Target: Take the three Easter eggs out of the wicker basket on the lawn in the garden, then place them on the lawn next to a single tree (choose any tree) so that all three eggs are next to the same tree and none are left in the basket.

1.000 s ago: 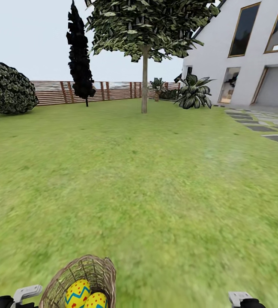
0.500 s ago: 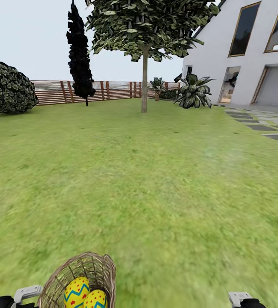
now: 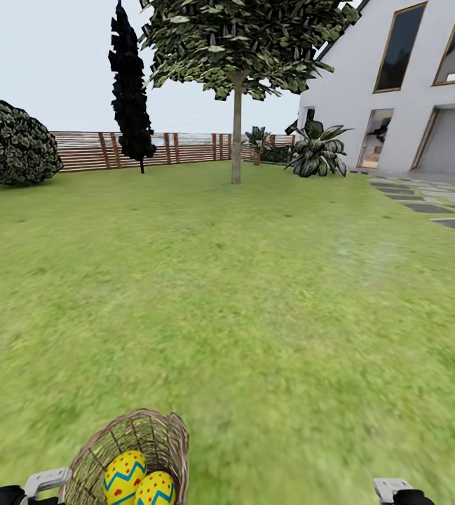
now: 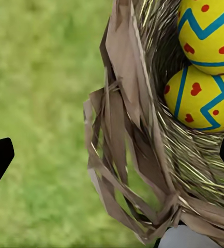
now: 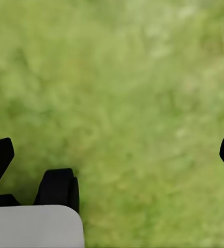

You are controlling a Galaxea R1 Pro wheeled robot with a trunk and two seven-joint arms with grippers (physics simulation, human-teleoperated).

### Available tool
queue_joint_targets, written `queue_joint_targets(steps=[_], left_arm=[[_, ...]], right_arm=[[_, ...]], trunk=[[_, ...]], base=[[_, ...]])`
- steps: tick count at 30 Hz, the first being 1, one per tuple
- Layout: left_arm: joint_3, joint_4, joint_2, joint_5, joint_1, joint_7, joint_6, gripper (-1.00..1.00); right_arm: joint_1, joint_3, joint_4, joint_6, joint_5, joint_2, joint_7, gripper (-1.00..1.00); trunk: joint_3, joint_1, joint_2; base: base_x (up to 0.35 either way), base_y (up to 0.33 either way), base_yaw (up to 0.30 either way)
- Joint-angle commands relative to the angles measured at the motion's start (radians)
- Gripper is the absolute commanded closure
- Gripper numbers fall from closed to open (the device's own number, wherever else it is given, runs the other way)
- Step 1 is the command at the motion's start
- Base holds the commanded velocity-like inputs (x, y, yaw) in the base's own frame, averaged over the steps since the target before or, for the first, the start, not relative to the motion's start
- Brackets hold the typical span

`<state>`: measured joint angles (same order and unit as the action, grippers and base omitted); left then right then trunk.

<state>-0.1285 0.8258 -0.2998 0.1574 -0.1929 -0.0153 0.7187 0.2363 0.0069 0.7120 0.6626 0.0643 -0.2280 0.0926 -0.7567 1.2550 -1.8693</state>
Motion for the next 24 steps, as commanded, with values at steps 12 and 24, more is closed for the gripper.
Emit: queue_joint_targets(steps=[12,24], left_arm=[[-0.002,0.003,0.002,0.005,0.000,-0.002,0.005,-1.00],[-0.002,0.001,0.004,0.005,0.000,-0.003,0.005,-1.00]], right_arm=[[0.000,0.002,0.000,0.004,0.005,0.001,-0.003,-1.00],[0.000,0.004,0.000,0.003,0.005,0.001,-0.004,-1.00]], trunk=[[-0.032,0.038,-0.071],[-0.032,0.038,-0.071]], base=[[0.000,0.000,0.000],[-0.006,-0.002,0.000]])
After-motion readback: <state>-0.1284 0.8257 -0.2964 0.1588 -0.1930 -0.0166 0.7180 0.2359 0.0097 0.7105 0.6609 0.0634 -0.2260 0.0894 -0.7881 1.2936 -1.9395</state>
